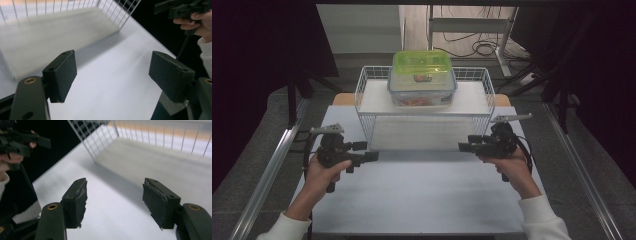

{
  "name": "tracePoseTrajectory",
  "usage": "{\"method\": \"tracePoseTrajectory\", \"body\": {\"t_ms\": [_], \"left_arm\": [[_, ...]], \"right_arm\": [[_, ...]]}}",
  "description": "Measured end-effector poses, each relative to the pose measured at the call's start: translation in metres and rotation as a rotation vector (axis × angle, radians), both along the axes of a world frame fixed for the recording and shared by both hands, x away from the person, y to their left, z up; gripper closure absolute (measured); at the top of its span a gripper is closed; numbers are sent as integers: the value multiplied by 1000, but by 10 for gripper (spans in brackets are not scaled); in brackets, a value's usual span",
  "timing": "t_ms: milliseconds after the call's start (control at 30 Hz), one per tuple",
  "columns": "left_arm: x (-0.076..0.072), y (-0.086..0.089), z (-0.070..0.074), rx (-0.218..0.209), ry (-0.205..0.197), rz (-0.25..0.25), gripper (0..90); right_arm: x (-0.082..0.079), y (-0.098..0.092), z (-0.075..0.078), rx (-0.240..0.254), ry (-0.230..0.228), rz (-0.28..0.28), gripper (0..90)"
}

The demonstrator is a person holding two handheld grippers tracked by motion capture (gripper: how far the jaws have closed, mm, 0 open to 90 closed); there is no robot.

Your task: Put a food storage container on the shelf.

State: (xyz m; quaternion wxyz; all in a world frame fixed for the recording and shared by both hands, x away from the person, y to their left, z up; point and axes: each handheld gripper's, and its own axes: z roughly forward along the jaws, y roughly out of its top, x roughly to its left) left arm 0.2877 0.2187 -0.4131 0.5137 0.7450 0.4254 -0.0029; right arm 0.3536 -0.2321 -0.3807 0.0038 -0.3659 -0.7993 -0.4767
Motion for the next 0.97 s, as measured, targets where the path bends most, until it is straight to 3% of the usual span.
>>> {"method": "tracePoseTrajectory", "body": {"t_ms": [33, 67, 100, 333, 400, 467, 533, 767, 867, 967], "left_arm": [[0, 0, 0, 0, 0, 0, 220], [-3, 1, -9, -1, 14, -11, 219], [-5, 1, -15, 2, 21, -18, 219], [-23, 0, -51, 25, 50, -33, 220], [-24, -1, -55, 31, 59, -38, 220], [-26, -3, -62, 58, 66, -43, 219], [-26, -6, -66, 76, 73, -47, 219], [-27, -6, -70, 83, 69, -41, 214], [-28, -4, -73, 106, 63, -23, 202], [-28, -4, -75, 103, 66, -23, 199]], "right_arm": [[0, 0, 0, 0, 0, 0, 360], [-7, 0, -14, -14, 18, 13, 355], [-7, 0, -14, -14, 18, 13, 355], [-25, -3, -57, -33, 63, 20, 352], [-26, -4, -60, -39, 70, 21, 352], [-29, -4, -74, -58, 94, 22, 351], [-30, -3, -79, -85, 101, 25, 348], [-32, -5, -80, -94, 88, 19, 341], [-33, -6, -84, -123, 74, 3, 289], [-34, -6, -86, -123, 70, 1, 271]]}}
